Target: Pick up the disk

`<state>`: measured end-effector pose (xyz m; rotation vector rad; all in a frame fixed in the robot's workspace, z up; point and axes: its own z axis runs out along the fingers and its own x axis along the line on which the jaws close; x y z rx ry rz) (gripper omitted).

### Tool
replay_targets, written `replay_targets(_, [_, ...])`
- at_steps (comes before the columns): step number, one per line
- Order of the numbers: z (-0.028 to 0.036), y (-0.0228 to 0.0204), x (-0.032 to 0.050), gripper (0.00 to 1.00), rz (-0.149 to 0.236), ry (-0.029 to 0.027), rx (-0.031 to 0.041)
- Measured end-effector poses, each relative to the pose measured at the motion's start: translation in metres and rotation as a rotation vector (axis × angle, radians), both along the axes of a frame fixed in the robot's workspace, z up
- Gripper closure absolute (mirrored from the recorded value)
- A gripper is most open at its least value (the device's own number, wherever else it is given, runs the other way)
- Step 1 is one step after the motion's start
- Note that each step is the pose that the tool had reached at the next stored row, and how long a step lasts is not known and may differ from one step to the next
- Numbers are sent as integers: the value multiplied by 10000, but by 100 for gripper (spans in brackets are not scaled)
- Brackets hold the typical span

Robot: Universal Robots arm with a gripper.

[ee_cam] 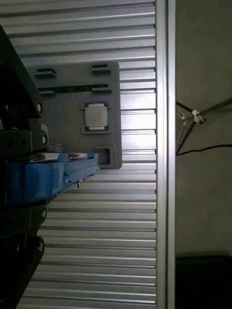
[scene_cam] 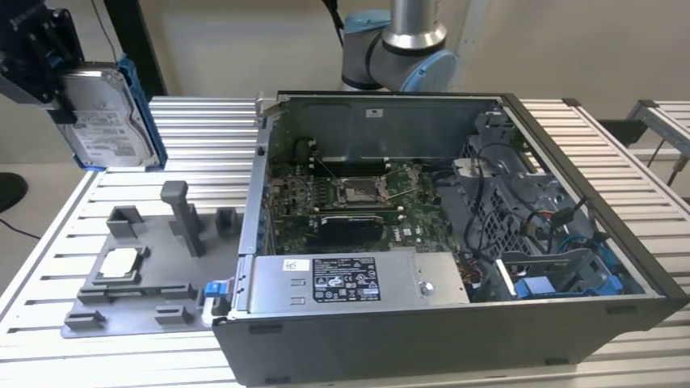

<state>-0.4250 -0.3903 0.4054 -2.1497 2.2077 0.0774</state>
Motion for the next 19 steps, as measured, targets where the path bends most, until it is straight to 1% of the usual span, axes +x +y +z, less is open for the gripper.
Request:
replay_targets(15, [678, 0, 0, 100, -1, 3, 0])
replay_targets(16, [690, 0, 0, 100, -1, 3, 0])
replay_targets(19, [695, 0, -1, 100, 0, 5, 0])
